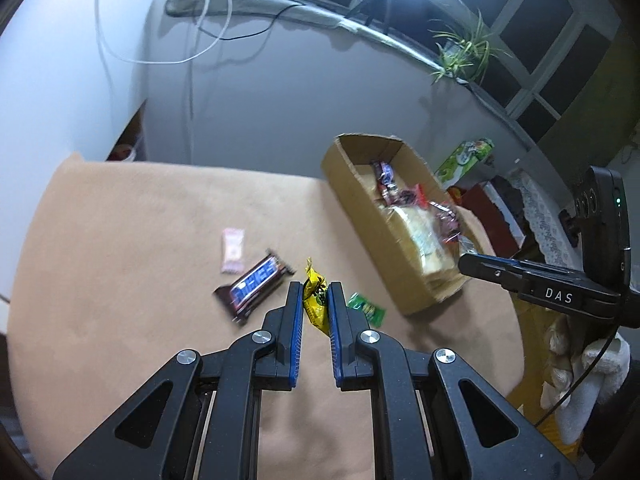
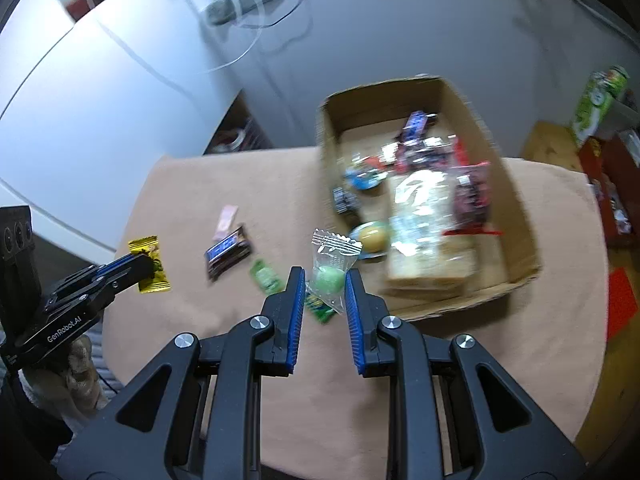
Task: Organize snacks
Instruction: 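Lift and carry the yellow packet and green-candy bag over the box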
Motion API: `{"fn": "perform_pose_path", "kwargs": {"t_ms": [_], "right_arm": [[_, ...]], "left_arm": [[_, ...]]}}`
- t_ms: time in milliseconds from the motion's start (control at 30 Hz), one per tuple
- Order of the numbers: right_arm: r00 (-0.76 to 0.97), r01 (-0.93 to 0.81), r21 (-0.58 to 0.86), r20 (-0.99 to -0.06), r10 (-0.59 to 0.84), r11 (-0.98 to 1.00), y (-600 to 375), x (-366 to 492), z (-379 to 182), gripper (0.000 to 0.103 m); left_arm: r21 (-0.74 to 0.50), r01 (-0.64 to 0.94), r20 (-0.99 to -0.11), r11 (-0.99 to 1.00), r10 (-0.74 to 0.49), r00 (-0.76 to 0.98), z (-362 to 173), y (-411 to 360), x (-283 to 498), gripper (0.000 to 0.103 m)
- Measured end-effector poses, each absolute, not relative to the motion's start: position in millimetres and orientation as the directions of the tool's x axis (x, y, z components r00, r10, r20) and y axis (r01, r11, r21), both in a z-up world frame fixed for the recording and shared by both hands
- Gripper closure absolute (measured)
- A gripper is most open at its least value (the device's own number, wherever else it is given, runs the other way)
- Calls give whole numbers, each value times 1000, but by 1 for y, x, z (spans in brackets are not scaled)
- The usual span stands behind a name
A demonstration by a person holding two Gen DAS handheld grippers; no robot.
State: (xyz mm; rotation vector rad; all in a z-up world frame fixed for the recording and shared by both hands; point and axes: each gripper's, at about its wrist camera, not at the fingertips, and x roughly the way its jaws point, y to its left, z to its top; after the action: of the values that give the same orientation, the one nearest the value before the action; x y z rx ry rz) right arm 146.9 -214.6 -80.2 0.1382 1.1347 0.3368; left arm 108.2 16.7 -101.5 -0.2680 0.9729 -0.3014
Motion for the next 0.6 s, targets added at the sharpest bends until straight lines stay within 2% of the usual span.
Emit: {"fn": "perform_pose_path", "kwargs": {"t_ms": [600], "right_arm": [[421, -55, 232, -877, 234, 971, -286, 170, -87, 82]], "left_arm": [[-367, 238, -760, 899, -437, 480, -102, -53, 162, 92]]}}
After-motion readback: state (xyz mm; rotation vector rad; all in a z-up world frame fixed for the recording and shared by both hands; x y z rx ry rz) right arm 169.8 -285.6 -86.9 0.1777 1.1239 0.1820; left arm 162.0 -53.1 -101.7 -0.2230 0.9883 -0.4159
